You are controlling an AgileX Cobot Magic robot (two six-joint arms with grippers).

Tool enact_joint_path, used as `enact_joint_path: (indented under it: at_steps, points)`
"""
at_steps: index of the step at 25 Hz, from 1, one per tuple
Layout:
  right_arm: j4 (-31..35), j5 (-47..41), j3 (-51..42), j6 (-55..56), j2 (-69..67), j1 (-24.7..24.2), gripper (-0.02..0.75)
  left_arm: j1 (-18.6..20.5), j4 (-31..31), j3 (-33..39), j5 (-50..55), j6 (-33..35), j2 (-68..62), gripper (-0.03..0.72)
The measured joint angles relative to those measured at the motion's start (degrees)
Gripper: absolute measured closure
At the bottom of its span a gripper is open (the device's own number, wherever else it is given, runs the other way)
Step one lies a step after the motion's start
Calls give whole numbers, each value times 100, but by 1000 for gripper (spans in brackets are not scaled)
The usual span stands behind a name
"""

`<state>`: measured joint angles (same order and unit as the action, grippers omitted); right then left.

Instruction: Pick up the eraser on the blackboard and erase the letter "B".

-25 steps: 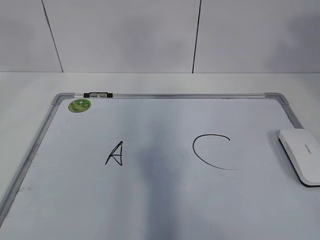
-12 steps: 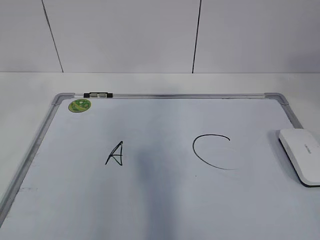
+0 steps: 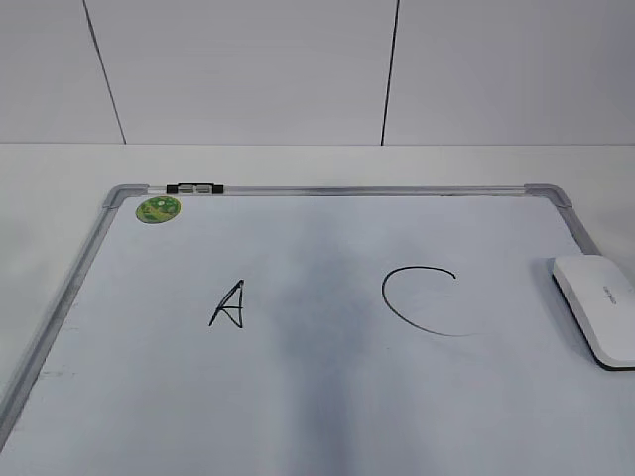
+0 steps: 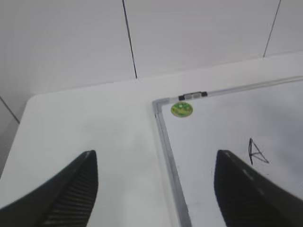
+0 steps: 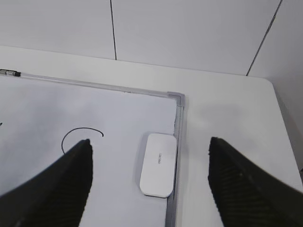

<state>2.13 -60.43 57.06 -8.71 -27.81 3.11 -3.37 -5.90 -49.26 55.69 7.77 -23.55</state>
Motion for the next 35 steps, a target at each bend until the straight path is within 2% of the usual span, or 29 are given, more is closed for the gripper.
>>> enact_joint_path:
  at_steps: [7,16,23,35]
  points:
    - [138,-17,-984,0,854,0,143,0,78,849,484,-129,949,118]
    - [295,-444,-2189,-12,1995,0,143,0,78,1855,565,-215,1876,118]
    - [143,-667,-2606,-12,2827,0,143,0,89,1933,699,-228,2296,133]
    - [-141,-749,-2720,-24,2879,0,143,0,99,2006,768,-255,2296,189]
